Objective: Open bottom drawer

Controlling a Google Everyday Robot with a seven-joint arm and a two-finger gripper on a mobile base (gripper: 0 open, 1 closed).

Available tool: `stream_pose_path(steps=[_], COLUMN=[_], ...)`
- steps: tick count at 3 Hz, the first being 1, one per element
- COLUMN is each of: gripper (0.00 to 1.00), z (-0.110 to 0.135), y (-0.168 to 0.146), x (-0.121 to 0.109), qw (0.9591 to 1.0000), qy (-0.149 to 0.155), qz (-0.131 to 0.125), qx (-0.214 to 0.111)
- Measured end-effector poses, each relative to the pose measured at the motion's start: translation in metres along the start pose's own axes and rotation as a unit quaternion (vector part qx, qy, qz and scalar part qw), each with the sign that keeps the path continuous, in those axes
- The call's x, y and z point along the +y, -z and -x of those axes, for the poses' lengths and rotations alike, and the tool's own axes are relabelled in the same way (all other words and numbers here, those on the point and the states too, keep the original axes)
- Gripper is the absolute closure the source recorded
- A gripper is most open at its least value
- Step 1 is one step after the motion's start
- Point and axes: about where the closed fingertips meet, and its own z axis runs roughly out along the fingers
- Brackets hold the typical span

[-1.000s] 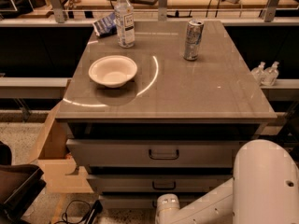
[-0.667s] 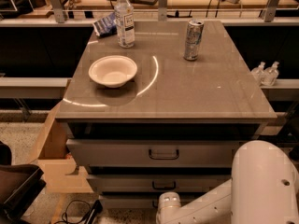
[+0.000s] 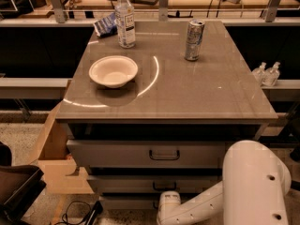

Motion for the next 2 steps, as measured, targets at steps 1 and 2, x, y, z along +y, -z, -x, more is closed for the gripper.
stream_pose_path(steps=[1,2], gripper=[0.00,0.00], z=[0.001,0.002], y=[-0.013,-0.024], x=[-0.001,-0.003], qw=[0.9999,0.9998], qy=[0.005,0.005], qz=[0.011,0.018], qx=[-0.002,-0.008])
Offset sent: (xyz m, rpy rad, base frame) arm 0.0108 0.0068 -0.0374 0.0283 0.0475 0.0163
